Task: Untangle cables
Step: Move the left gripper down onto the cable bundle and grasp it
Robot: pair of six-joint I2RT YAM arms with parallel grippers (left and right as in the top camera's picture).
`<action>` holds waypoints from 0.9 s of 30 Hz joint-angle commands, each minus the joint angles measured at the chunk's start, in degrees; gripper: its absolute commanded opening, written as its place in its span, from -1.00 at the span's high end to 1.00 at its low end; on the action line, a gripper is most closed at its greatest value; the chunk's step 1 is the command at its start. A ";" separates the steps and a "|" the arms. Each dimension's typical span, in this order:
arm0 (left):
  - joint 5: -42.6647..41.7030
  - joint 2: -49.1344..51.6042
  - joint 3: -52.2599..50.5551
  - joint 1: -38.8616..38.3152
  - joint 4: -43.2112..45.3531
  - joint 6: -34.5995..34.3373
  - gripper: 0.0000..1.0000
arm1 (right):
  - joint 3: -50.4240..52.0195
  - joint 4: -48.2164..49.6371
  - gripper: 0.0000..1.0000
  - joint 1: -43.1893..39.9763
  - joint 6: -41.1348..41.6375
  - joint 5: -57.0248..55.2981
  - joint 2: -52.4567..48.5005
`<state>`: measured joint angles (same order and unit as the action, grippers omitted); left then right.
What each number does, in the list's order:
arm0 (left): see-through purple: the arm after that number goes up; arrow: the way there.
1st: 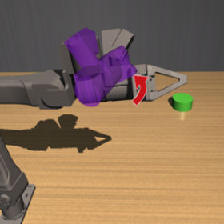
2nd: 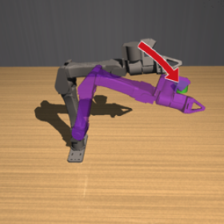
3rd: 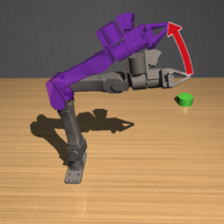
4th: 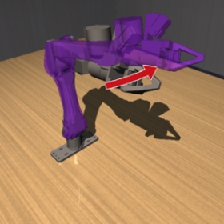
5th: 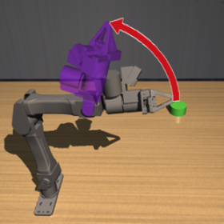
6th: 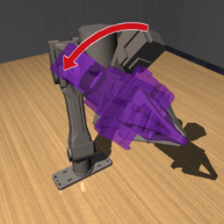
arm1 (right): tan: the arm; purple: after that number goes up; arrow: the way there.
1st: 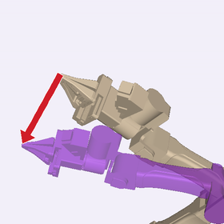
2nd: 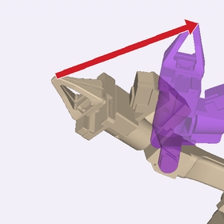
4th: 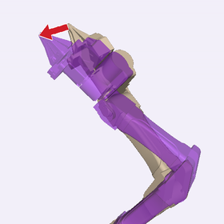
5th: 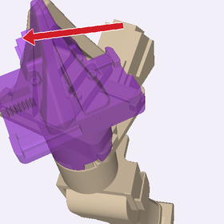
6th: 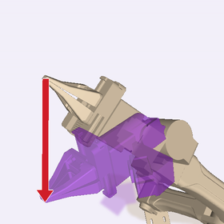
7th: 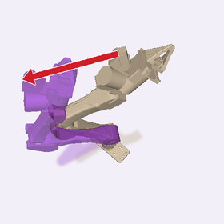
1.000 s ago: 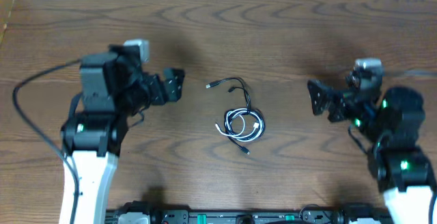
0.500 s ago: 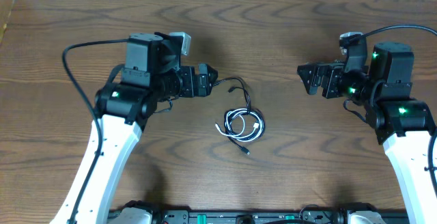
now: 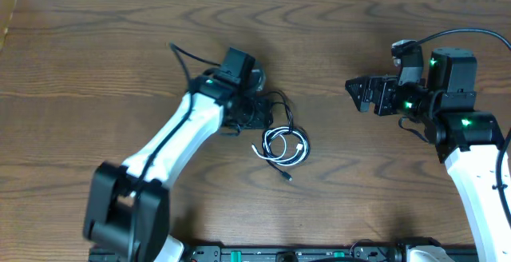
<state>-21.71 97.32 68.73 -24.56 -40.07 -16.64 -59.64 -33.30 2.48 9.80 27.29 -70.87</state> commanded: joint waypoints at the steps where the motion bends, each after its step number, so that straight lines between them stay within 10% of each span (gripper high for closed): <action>1: 1.86 4.20 0.70 -1.05 -0.17 -2.78 0.05 | -0.59 -0.17 -0.87 0.20 -0.66 0.70 0.02; 17: 9.44 14.62 0.70 -6.51 0.46 -7.91 0.09 | -0.59 -0.42 -0.87 0.22 -0.66 0.70 0.02; 22: 11.06 14.75 0.70 -6.49 1.14 -8.57 0.80 | -0.57 -0.35 -0.86 0.22 -0.63 0.72 -0.09; 27: 11.04 13.46 1.16 -6.49 1.14 -8.57 0.85 | -0.57 0.02 -0.77 0.42 1.57 0.70 -1.73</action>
<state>-13.04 110.76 69.06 -31.20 -38.94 -24.53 -59.64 -33.43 2.50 10.04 27.38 -71.11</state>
